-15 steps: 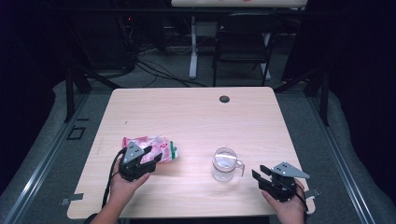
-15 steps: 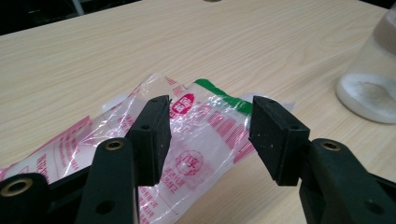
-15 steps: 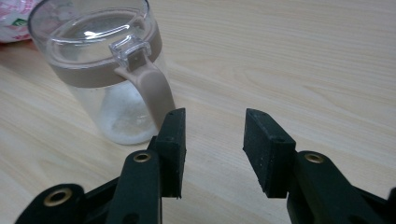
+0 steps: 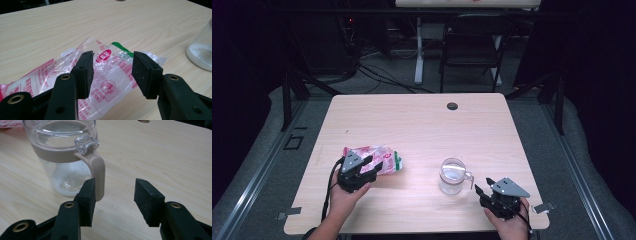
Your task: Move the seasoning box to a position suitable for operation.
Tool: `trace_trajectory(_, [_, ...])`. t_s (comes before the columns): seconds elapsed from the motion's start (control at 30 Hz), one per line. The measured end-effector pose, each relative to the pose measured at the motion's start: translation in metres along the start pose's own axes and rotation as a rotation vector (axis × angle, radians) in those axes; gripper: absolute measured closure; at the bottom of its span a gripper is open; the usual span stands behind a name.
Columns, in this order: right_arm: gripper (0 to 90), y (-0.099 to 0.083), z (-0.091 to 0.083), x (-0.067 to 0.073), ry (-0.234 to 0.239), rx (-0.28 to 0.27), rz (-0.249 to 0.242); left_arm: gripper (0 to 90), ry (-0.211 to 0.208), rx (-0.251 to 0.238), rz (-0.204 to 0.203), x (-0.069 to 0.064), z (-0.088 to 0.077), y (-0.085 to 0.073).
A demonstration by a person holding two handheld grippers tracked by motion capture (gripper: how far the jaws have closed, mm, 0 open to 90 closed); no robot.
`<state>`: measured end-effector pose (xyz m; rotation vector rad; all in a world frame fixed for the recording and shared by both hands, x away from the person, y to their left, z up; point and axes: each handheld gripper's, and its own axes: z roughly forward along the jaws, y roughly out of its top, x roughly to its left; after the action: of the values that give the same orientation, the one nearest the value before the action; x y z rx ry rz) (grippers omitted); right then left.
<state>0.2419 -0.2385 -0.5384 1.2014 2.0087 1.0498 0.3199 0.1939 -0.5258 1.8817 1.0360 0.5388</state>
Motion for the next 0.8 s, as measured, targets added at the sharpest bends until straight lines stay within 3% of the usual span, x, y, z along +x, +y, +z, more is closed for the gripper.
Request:
trace_trajectory(0.1, [60.2,0.000,-0.001,0.003,0.028,0.004,-0.016,54.4,-0.022,0.017,-0.008,0.001,0.003,0.000])
trace_trajectory(0.13, [63.6,0.000,-0.002,0.005,0.039,0.004,-0.030,55.1,-0.060,0.030,-0.012,0.002,0.006,0.000])
trace_trajectory(0.2, [65.7,0.000,-0.002,0.006,0.056,0.002,-0.031,55.8,-0.081,0.038,-0.017,0.002,0.007,-0.001])
trace_trajectory(0.47, [66.5,0.000,0.007,0.008,0.036,0.031,-0.021,57.9,-0.080,0.020,-0.014,0.002,0.003,-0.001])
trace_trajectory(0.63, [66.2,0.001,0.014,0.009,0.056,0.024,-0.006,57.9,-0.075,0.010,-0.019,0.003,-0.001,-0.004])
trace_trajectory(0.8, [67.5,0.005,0.023,0.011,0.048,0.029,-0.037,58.2,-0.059,-0.005,-0.032,0.006,-0.007,-0.008])
